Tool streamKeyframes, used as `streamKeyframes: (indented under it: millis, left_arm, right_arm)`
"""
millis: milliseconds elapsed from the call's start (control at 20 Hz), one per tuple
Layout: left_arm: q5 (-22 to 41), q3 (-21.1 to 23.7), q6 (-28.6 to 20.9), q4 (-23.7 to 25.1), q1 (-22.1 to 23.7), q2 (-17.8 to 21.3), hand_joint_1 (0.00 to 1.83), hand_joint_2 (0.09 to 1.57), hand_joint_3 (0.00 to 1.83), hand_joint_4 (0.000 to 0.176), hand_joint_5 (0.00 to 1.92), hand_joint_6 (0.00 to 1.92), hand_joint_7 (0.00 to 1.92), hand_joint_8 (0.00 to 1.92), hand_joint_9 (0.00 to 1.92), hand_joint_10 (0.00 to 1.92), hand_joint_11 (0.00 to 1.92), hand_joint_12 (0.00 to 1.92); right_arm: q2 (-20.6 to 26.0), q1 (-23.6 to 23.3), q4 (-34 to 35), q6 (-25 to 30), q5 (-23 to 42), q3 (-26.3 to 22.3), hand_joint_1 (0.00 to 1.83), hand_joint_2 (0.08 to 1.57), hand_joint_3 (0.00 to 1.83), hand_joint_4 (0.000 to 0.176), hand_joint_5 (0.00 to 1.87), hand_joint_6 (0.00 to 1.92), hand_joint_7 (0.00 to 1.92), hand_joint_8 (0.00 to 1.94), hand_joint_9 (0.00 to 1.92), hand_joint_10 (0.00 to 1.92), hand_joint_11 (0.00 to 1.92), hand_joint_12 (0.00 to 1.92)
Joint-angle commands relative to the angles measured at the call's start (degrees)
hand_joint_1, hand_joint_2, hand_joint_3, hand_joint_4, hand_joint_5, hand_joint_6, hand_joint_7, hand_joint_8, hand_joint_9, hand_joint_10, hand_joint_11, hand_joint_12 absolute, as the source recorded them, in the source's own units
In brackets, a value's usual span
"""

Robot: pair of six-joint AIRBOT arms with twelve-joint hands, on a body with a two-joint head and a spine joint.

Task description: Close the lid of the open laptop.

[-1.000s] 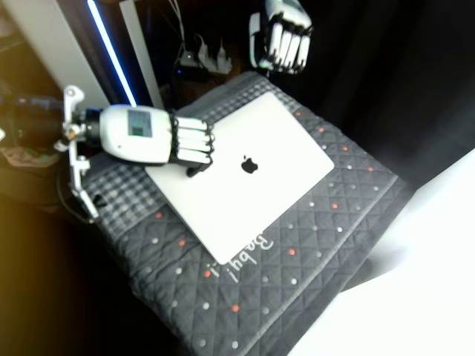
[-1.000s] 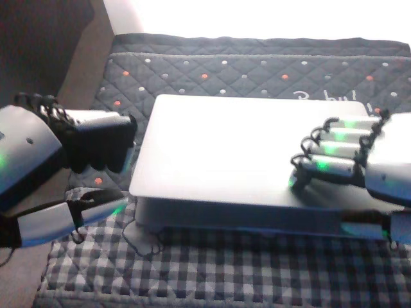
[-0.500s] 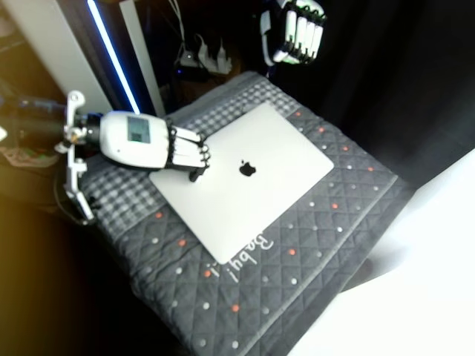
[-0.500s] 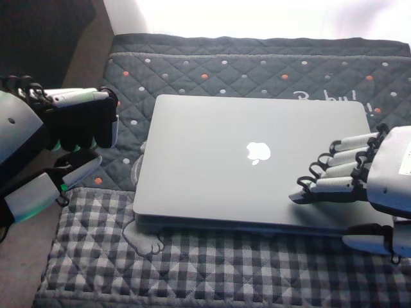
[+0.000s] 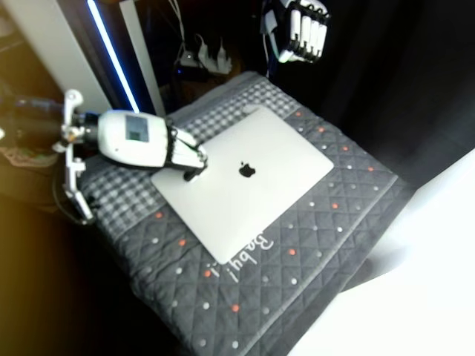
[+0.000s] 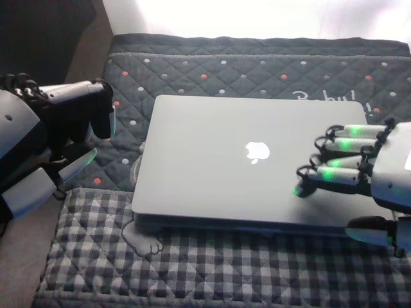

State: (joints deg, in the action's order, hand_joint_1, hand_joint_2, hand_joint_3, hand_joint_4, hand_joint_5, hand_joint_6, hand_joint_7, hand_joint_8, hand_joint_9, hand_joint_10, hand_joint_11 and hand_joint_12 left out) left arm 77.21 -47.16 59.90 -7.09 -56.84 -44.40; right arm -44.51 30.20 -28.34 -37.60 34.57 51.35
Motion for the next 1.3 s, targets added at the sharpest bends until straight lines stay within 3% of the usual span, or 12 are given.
streamKeyframes:
  millis: [0,100,150,250,400,600,700,800,850,1100,1150,1250]
  left_arm:
    - [6.88,-0.32,0.22,-0.01,0.40,0.14,1.10,1.40,0.00,0.000,0.38,1.58,0.65,1.80,0.85,1.72,0.98,1.89]
    - [6.90,-0.49,0.25,-0.40,0.39,0.14,1.07,1.40,0.00,0.000,0.37,1.67,0.65,1.72,0.63,1.46,0.63,1.72]
    - [6.98,-0.56,0.29,-0.59,0.39,0.14,0.83,1.45,0.01,0.000,0.40,1.79,0.49,1.35,0.52,1.34,0.49,1.61]
    - [7.55,-0.57,0.63,-1.08,0.39,0.14,0.76,1.48,0.01,0.000,0.31,0.98,0.44,0.92,0.40,1.05,0.26,1.50]
    - [8.81,-0.60,1.17,-1.91,0.37,0.22,0.68,1.50,0.01,0.000,0.07,0.83,0.27,0.55,0.15,0.92,0.00,1.46]
    - [10.42,-1.02,1.56,-3.57,0.36,0.22,0.67,1.49,0.00,0.002,0.02,0.20,0.19,0.09,0.02,0.61,0.00,0.91]
    - [11.49,-1.40,1.56,-4.60,0.33,0.27,0.56,1.49,0.00,0.057,0.00,0.01,0.09,0.01,0.03,0.30,0.00,0.55]
    - [12.15,-1.68,1.54,-5.00,0.38,0.35,0.44,1.45,0.00,0.101,0.00,0.00,0.01,0.00,0.01,0.09,0.00,0.20]
    - [12.85,-1.82,1.53,-5.42,0.52,0.50,0.28,1.50,0.01,0.137,0.00,0.00,0.00,0.00,0.00,0.00,0.00,0.01]
    - [16.53,-1.79,1.52,-6.92,0.18,2.22,0.16,1.33,0.00,0.090,0.00,0.00,0.00,0.00,0.00,0.00,0.00,0.00]
    - [17.26,-1.78,1.49,-7.19,0.16,2.47,0.12,1.36,0.00,0.098,0.00,0.00,0.00,0.00,0.00,0.00,0.00,0.00]
    - [19.08,-1.68,1.48,-7.77,0.03,2.96,0.11,1.37,0.00,0.151,0.00,0.00,0.00,0.00,0.00,0.00,0.00,0.00]
  right_arm:
    - [0.64,-0.53,2.00,-0.74,7.67,-0.18,0.43,1.46,0.00,0.002,0.02,0.51,0.22,0.01,0.01,0.43,0.00,0.90]
    - [1.05,-0.53,3.55,-2.53,8.92,-0.26,0.39,1.44,0.00,0.009,0.03,0.38,0.24,0.01,0.07,0.40,0.00,1.09]
    - [1.46,-0.53,4.81,-3.91,9.46,-0.46,0.53,1.41,0.00,0.007,0.05,0.36,0.21,0.01,0.08,0.41,0.00,1.11]
    - [2.96,-0.53,8.09,-6.91,10.95,-1.08,0.48,1.46,0.00,0.044,0.02,0.07,0.05,0.02,0.03,0.12,0.00,0.14]
    - [3.71,-0.52,11.78,-10.44,11.59,-1.58,0.40,1.49,0.01,0.006,0.00,0.00,0.00,0.00,0.00,0.01,0.00,0.28]
    - [4.35,-0.44,15.14,-11.85,14.02,-1.57,0.30,1.54,0.02,0.012,0.00,0.00,0.00,0.00,0.00,0.00,0.00,0.01]
    - [5.29,0.40,17.42,-11.87,16.88,-1.59,0.29,1.53,0.02,0.040,0.00,0.00,0.00,0.00,0.00,0.00,0.03,0.03]
    - [6.54,2.87,20.36,-12.21,21.30,-1.58,0.22,1.49,0.00,0.007,0.00,0.00,0.00,0.00,0.00,0.00,0.00,0.00]
    - [7.43,4.43,22.71,-12.55,24.34,-1.61,0.30,1.42,0.00,0.083,0.00,0.00,0.00,0.00,0.00,0.00,0.00,0.00]
    - [10.09,5.52,28.46,-21.96,30.17,-4.47,0.42,1.36,0.00,0.117,0.00,0.00,0.00,0.00,0.00,0.00,0.00,0.00]
    - [10.37,5.59,28.48,-22.05,31.12,-4.59,0.45,1.33,0.00,0.104,0.00,0.00,0.00,0.00,0.00,0.00,0.00,0.00]
    - [10.76,5.61,28.96,-22.05,32.34,-4.57,0.48,1.26,0.00,0.148,0.00,0.00,0.00,0.00,0.00,0.00,0.00,0.00]
